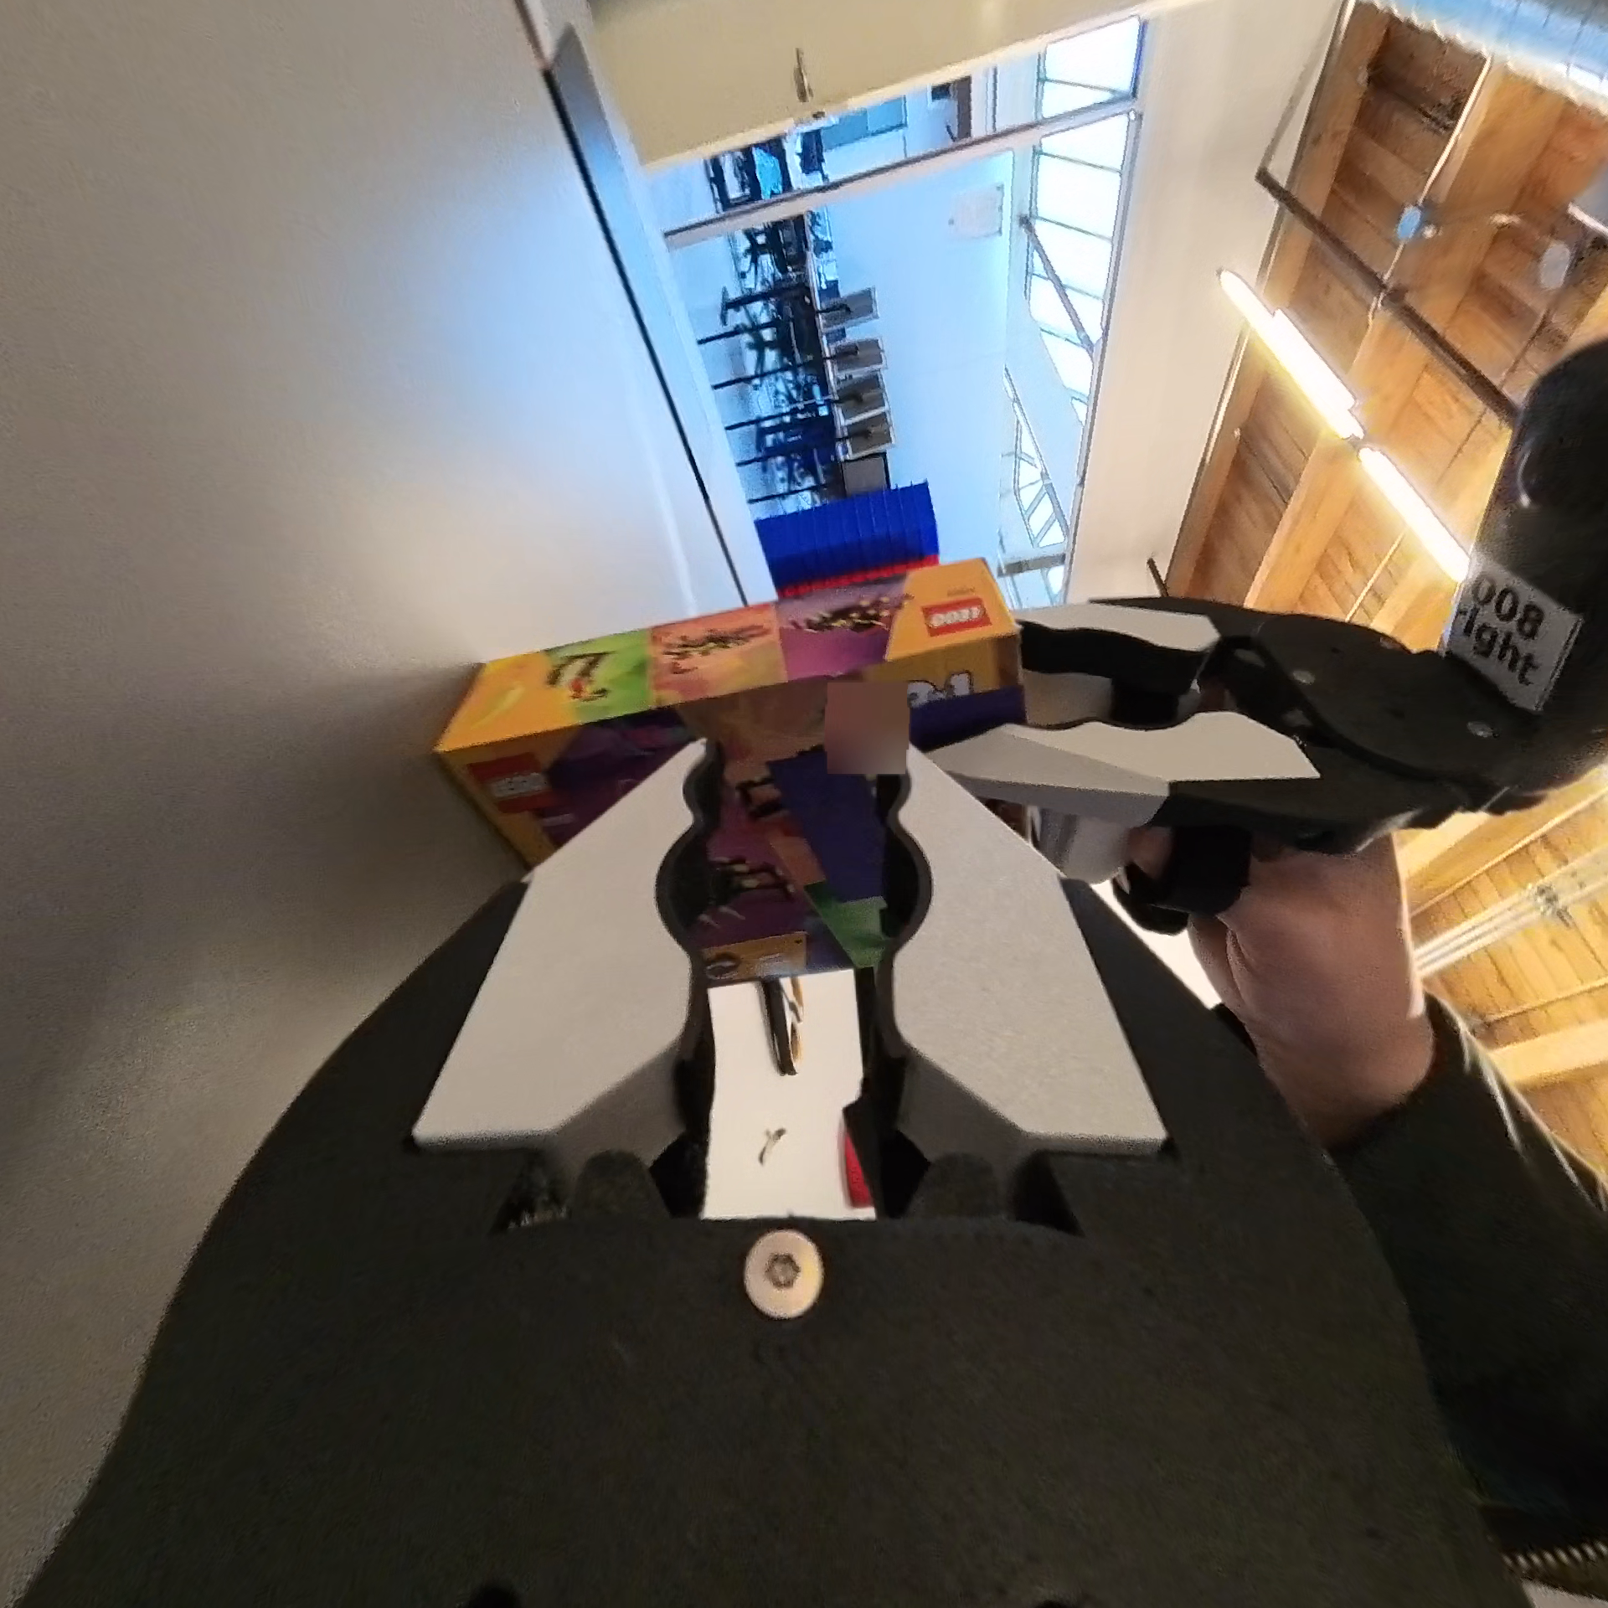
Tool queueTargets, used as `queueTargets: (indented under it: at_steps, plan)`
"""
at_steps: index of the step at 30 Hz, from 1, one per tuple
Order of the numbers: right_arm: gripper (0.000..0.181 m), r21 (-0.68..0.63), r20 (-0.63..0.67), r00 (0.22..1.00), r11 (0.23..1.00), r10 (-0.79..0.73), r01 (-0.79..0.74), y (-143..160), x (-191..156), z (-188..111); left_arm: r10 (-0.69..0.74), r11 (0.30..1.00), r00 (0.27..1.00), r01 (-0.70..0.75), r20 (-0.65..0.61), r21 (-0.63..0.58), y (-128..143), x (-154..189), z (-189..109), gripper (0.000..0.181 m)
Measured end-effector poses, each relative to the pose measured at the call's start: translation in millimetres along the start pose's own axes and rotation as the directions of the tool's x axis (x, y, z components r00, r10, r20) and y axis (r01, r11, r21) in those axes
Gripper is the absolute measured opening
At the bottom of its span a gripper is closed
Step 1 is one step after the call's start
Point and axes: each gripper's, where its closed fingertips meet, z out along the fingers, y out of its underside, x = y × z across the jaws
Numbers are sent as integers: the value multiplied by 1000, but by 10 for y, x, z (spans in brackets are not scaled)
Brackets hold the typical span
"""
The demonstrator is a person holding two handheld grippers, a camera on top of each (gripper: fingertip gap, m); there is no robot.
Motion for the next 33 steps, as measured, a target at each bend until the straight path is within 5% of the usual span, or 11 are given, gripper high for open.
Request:
queueTargets:
  at_steps: [4,10,20,27,30,33]
  plan:
    - [50,-4,-32,999,1000,-28,28,9,18,9,149,988,987,-148,-50,32,-274,86,-134,37]
    - [55,-56,-73,993,995,-87,83,109,-31,138,460,844,860,-500,-219,-192,-405,380,42,41]
    - [69,-124,-65,998,992,7,-15,103,-6,194,397,887,891,-434,-220,-157,-537,346,9,35]
    - [54,-125,-102,994,992,-36,23,66,28,184,350,910,916,-382,-195,-159,-467,195,-144,33]
    - [56,-123,-60,995,989,-86,78,60,8,189,409,873,886,-450,-218,-188,-398,227,-127,40]
    - [58,-138,-10,994,985,-106,104,93,-10,197,531,756,800,-597,-280,-270,-199,298,-23,56]
